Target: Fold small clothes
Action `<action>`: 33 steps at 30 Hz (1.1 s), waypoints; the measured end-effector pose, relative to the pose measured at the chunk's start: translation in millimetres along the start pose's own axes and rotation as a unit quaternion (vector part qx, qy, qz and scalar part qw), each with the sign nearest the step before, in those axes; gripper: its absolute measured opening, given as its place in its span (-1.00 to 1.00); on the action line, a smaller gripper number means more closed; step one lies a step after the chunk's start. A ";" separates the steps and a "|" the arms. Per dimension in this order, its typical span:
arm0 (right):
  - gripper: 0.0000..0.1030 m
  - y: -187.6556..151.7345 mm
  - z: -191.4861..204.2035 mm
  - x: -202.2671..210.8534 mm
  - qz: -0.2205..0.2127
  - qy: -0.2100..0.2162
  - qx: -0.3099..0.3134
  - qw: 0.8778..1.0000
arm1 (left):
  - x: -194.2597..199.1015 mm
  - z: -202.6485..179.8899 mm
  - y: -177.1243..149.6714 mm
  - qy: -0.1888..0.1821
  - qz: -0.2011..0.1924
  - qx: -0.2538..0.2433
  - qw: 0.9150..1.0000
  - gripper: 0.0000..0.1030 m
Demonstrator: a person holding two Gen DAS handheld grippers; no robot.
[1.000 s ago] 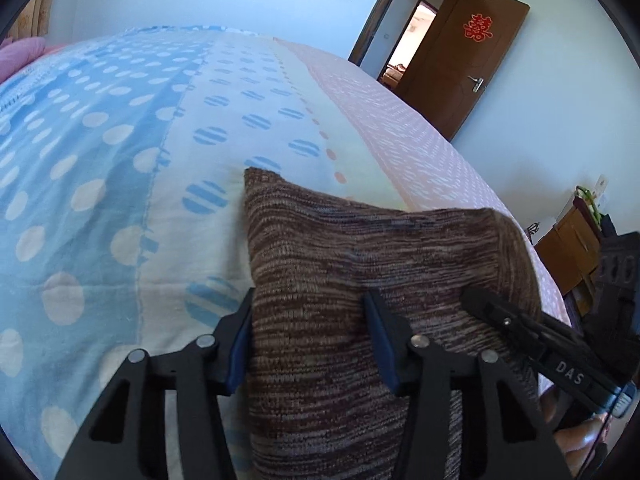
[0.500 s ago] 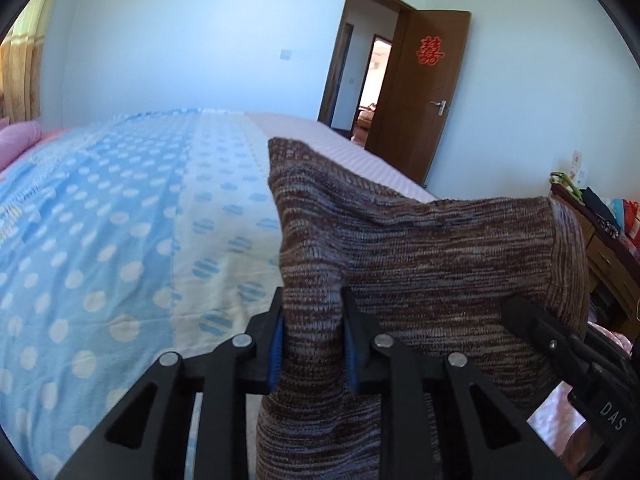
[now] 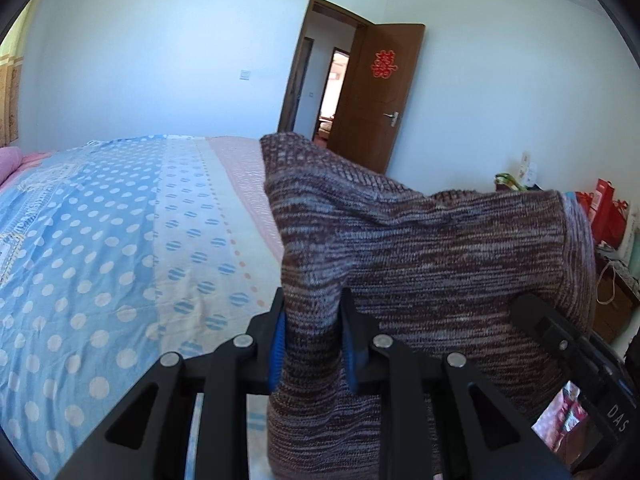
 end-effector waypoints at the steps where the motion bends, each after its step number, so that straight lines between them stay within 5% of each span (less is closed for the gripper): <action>1: -0.59 0.2 -0.5 10.6 -0.004 -0.001 -0.001 1.000 | 1.9 -7.0 -1.4 -0.003 0.003 -0.005 1.000 -0.52; 11: -0.59 -28.1 -45.5 78.8 -0.001 -0.053 -0.054 0.997 | -6.8 -69.4 -35.7 -0.082 0.050 -0.005 0.995 -0.55; 15: -0.59 -34.5 -69.9 82.5 0.016 -0.071 -0.087 0.994 | -20.7 -84.7 -43.1 -0.077 0.060 -0.013 0.995 -0.55; 21: -0.59 -36.8 -97.1 54.7 0.036 -0.078 -0.100 0.991 | -49.0 -87.0 -37.9 -0.065 0.079 -0.008 0.995 -0.55; 24: -0.59 -30.2 -120.7 33.1 0.051 -0.079 -0.111 0.989 | -73.3 -80.5 -28.5 -0.045 0.078 -0.009 0.996 -0.80; 28: -0.59 -29.2 -153.1 -13.8 0.080 -0.090 -0.119 0.986 | -104.6 -71.8 -23.4 -0.012 0.090 -0.002 0.996 -0.83; 33: -0.53 -48.2 -205.9 -65.0 0.148 -0.134 -0.139 0.970 | -121.9 -54.3 -43.8 -0.031 0.134 0.037 0.990 -0.76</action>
Point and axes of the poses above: each gripper's, at about its wrist camera, not at the fingertips, and x roughly against the way its jaws point, z to its left, y to its top, the point moved 3 cm from there along -x, roughly the way its jaws point, and after that the axes turned 12 degrees about -x, right-handed, at the moved point
